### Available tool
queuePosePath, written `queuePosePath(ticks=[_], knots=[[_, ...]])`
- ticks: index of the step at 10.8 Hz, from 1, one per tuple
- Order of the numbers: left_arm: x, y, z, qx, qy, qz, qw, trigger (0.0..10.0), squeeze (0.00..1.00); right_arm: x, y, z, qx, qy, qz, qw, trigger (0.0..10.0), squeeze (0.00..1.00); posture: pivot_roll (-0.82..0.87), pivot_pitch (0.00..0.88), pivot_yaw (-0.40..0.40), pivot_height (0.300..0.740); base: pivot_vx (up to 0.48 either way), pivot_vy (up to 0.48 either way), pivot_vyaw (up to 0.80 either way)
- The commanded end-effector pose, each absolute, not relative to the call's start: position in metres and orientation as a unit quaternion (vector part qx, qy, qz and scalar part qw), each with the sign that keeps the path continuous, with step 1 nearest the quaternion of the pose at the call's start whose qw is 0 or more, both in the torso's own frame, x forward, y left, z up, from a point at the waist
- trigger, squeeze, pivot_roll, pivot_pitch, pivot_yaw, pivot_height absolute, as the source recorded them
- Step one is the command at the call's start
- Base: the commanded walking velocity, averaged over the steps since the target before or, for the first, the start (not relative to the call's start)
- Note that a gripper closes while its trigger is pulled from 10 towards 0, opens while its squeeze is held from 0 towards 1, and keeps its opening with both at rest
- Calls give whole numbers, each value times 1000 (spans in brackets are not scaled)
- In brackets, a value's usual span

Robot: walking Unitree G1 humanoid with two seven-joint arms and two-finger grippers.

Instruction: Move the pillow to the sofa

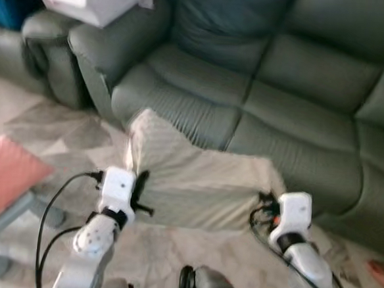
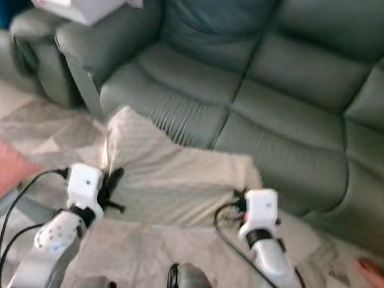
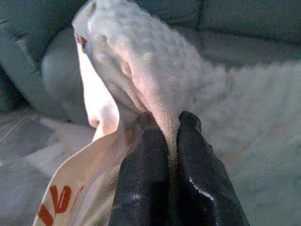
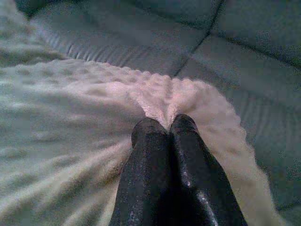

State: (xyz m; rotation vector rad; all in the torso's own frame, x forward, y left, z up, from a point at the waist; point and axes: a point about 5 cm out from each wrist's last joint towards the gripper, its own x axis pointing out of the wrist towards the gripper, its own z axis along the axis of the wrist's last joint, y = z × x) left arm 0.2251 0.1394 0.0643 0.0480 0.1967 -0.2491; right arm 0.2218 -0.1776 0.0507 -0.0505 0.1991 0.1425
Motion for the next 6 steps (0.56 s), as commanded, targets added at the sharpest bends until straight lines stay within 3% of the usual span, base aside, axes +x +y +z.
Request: queuePosePath(ticks=[1,2,6], knots=[[225,140,69,21,87,-127,988,10000,0,218,-180,50,-24,102,64,992,10000,0,-37,137,-59,740,0,0,-800],[225,140,70,19,85,-129,988,10000,0,218,-180,50,-23,102,64,992,10000,0,-37,137,-59,740,0,0,0],[227,137,71,11,85,-143,986,10000,0,217,-180,48,-19,100,63,993,10000,0,-42,133,-52,740,0,-267,0]])
